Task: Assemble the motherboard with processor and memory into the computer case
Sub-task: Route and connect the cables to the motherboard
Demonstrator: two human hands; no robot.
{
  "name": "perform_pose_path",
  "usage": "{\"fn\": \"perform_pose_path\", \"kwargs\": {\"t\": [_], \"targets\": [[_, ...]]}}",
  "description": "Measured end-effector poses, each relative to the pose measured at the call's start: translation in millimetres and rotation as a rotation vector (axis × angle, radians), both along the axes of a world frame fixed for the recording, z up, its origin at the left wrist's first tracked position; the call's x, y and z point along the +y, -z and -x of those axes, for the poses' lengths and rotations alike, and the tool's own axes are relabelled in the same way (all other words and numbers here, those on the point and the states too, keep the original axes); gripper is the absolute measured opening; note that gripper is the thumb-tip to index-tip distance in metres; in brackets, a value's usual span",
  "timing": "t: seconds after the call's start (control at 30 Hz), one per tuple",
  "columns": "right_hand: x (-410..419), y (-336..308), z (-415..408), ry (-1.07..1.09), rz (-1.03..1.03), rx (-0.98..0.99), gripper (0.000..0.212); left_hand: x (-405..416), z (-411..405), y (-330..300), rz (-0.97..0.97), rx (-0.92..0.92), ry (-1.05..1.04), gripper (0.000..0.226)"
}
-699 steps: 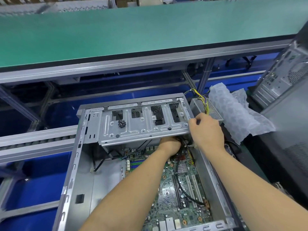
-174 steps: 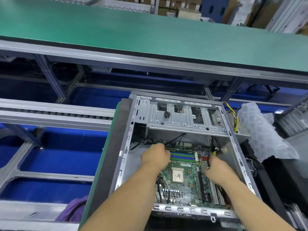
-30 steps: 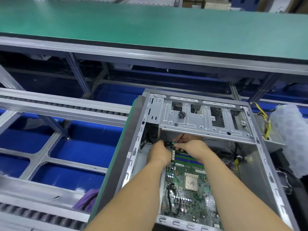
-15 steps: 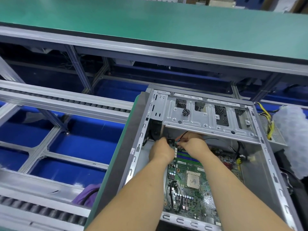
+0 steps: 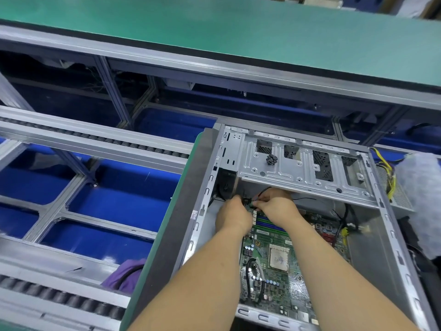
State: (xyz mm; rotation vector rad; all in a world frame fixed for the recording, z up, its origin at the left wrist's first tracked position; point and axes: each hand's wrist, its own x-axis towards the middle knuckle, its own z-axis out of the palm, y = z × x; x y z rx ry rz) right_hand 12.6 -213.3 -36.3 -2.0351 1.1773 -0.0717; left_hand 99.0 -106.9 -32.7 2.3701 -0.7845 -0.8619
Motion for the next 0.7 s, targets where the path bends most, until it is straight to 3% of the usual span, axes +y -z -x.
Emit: {"fn": "perform_pose_path", "kwargs": {"t": [0.7], "targets": [[2.3,1.8,-6.0,-0.108,0.162,0.153,0.007,-2.5,1.2,4.9,-0.002,-0.021,-0.017,0.036]]}}
